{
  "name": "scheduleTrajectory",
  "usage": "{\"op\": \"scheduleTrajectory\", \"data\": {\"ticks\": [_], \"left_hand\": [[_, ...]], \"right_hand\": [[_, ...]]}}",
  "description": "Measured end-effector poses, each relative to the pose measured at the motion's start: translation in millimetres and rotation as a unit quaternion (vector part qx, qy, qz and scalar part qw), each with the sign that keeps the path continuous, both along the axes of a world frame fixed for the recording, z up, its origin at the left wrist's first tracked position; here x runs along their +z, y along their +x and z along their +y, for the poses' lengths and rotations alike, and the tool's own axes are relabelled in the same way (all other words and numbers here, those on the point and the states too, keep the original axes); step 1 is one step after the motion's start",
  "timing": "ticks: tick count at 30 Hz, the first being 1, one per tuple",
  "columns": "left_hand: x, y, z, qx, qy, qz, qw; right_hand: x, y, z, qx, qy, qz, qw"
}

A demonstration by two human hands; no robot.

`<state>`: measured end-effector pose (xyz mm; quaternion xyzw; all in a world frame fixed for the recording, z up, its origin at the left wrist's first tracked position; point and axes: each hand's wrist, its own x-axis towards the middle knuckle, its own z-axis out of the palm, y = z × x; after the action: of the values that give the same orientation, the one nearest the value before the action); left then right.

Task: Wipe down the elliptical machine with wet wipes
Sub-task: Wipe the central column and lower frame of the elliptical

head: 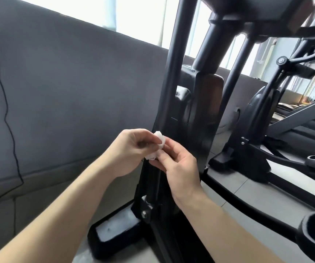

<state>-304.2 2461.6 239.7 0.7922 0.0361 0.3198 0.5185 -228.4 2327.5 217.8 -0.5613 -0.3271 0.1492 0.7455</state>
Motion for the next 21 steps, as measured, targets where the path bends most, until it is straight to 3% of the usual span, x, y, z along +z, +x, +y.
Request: {"op": "scheduleTrajectory", "data": {"ticks": [7, 10, 14, 17, 21], "left_hand": [[64, 3, 4, 0.08, 0.065, -0.002, 0.995], [110, 12, 10, 0.17, 0.043, -0.047, 0.983], [170, 32, 15, 0.202, 0.047, -0.092, 0.974], [207, 47, 16, 0.195, 0.045, -0.117, 0.973], [235, 54, 15, 0.166, 0.05, -0.134, 0.976]], "right_hand": [[47, 22, 0, -0.132, -0.022, -0.074, 0.988], [104, 41, 14, -0.208, 0.039, -0.109, 0.971], [195, 71, 42, -0.279, 0.081, -0.186, 0.939], [241, 85, 63, -0.273, 0.075, -0.213, 0.935], [256, 85, 69, -0.245, 0.052, -0.259, 0.933]]}}
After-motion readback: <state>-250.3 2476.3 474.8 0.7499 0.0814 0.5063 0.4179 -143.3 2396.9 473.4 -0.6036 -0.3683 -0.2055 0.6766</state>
